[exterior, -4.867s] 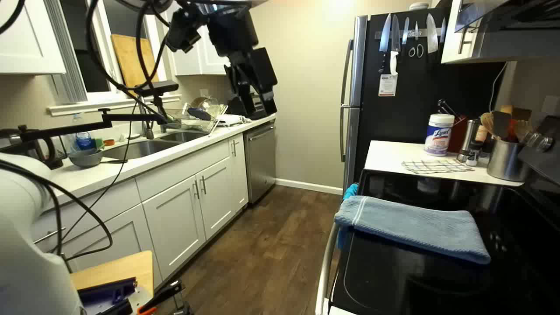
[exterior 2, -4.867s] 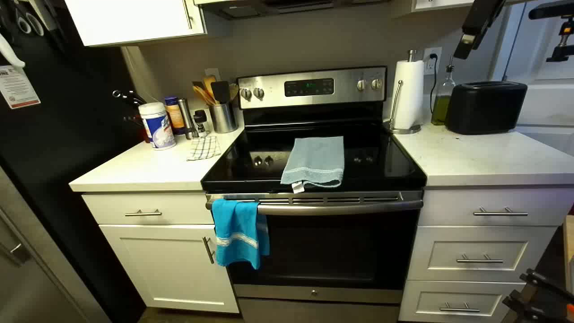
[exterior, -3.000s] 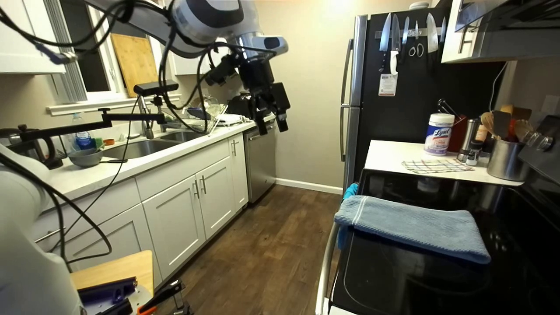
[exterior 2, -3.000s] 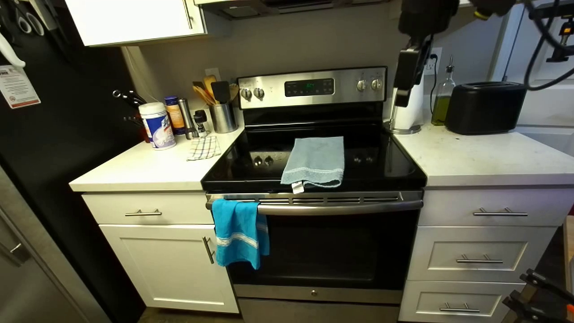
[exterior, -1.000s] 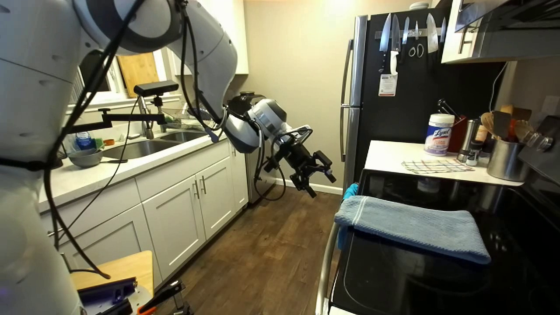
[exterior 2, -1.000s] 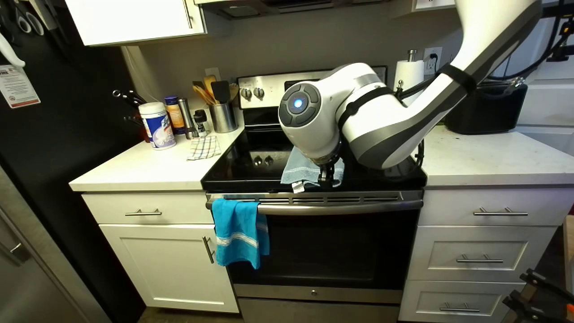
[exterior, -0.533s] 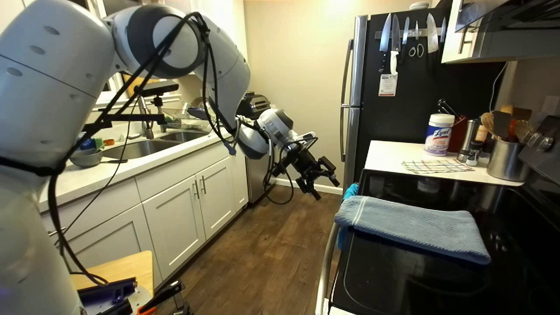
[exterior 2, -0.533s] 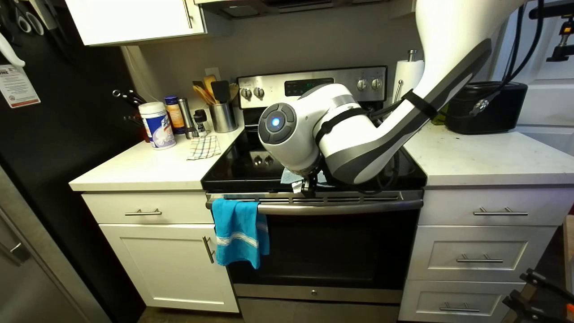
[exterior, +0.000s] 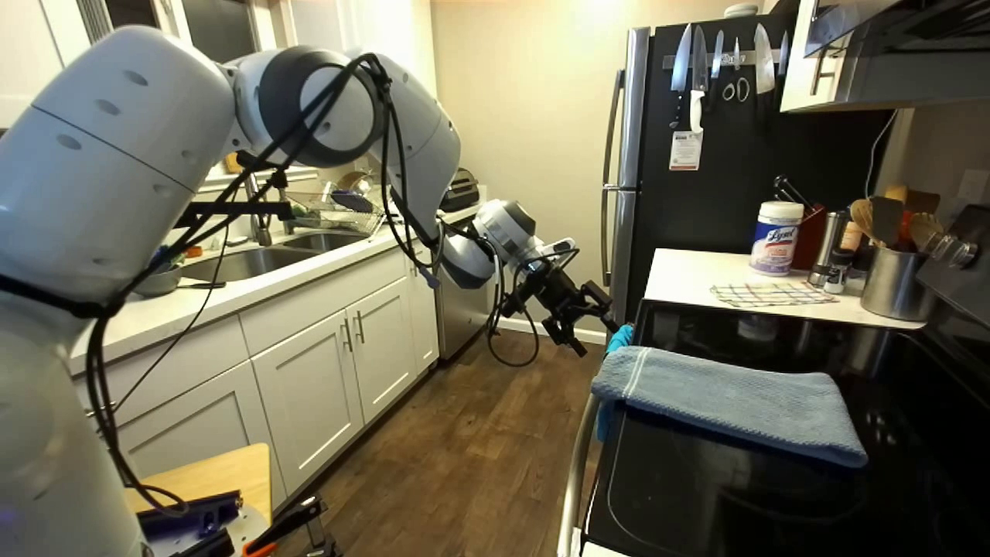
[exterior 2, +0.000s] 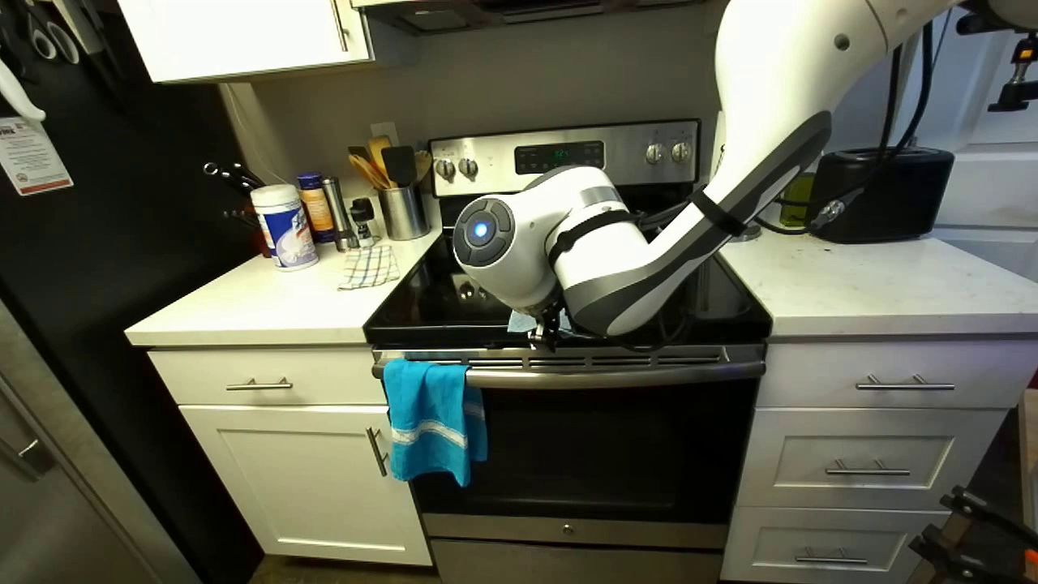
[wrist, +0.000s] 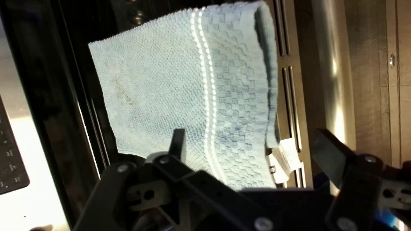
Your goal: Remove the light blue towel from the stove and hang it on the oven handle
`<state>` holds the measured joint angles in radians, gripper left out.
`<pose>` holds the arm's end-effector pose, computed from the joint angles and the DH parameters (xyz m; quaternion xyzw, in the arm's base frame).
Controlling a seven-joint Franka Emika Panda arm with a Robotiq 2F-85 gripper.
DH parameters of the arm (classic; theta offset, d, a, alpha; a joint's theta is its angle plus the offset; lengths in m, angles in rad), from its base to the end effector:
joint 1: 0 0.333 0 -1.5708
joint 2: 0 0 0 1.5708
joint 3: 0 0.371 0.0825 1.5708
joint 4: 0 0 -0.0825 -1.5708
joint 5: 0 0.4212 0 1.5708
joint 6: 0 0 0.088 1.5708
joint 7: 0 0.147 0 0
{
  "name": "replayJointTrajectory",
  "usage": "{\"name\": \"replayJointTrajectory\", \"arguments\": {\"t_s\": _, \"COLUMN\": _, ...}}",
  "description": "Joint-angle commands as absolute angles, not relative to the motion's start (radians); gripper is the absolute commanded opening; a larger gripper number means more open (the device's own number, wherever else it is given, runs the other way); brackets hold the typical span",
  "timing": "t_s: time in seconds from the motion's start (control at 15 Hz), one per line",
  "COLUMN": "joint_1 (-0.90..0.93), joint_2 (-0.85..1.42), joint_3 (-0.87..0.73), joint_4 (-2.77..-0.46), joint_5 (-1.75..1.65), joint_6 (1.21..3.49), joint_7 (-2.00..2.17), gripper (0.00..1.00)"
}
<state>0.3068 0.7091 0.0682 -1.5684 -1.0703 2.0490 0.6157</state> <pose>0.7386 0.1978 0.2201 0.8934 0.1735 0.1086 0.3998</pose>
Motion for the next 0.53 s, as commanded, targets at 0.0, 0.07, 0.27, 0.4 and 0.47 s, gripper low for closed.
{"name": "replayJointTrajectory", "arguments": {"t_s": 0.0, "joint_1": 0.318, "joint_2": 0.742, "joint_3": 0.047, "joint_4": -1.528, "joint_5": -1.08, "joint_6": 2.049, "joint_7": 0.637, "gripper": 1.0}}
{"name": "replayJointTrajectory", "arguments": {"t_s": 0.07, "joint_1": 0.318, "joint_2": 0.747, "joint_3": 0.045, "joint_4": -1.52, "joint_5": -1.077, "joint_6": 2.049, "joint_7": 0.637, "gripper": 1.0}}
{"name": "replayJointTrajectory", "arguments": {"t_s": 0.27, "joint_1": 0.313, "joint_2": 0.747, "joint_3": 0.048, "joint_4": -1.52, "joint_5": -1.064, "joint_6": 2.048, "joint_7": 0.613, "gripper": 1.0}}
{"name": "replayJointTrajectory", "arguments": {"t_s": 0.4, "joint_1": 0.313, "joint_2": 0.751, "joint_3": 0.047, "joint_4": -1.514, "joint_5": -1.064, "joint_6": 2.048, "joint_7": 0.613, "gripper": 1.0}}
{"name": "replayJointTrajectory", "arguments": {"t_s": 0.47, "joint_1": 0.313, "joint_2": 0.752, "joint_3": 0.046, "joint_4": -1.512, "joint_5": -1.064, "joint_6": 2.048, "joint_7": 0.613, "gripper": 1.0}}
